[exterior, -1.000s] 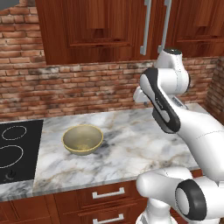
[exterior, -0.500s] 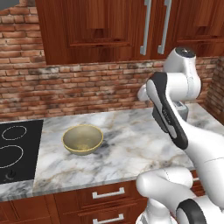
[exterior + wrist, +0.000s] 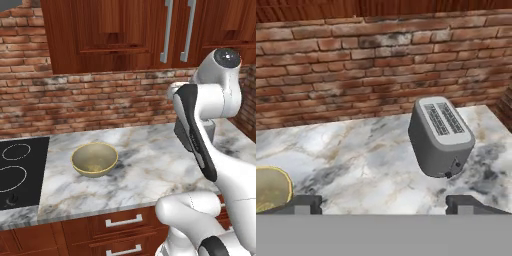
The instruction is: Open the cabinet and move the ladle to the pot. Then close the cabinet.
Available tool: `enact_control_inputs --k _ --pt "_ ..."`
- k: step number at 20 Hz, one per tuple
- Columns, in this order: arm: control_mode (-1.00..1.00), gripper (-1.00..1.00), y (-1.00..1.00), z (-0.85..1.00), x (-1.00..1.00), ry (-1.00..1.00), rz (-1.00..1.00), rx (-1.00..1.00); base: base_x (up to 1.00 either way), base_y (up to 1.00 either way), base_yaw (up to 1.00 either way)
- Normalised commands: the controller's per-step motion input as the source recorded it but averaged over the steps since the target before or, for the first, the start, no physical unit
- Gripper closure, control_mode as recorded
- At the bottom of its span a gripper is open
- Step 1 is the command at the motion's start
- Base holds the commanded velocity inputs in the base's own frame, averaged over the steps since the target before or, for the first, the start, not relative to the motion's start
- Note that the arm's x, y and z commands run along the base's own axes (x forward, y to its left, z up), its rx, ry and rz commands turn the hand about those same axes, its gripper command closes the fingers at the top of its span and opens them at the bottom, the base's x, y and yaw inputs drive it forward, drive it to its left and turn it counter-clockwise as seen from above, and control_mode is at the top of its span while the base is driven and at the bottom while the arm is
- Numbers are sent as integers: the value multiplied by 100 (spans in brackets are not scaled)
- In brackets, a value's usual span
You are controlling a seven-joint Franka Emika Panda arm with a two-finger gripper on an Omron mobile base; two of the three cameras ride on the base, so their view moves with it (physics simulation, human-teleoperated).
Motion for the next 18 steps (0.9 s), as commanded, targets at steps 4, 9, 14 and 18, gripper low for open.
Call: enact_control_inputs --k 4,9,14,18 --pt "-100 -100 -18 55 0 -22 -5 0 0 0 0" --pt "-100 -100 -23 43 9 -19 0 0 0 0 0" --pt "-100 -100 -14 33 35 -12 0 0 0 0 0" --pt "-100 -100 -6 36 46 -3 0 0 0 0 0"
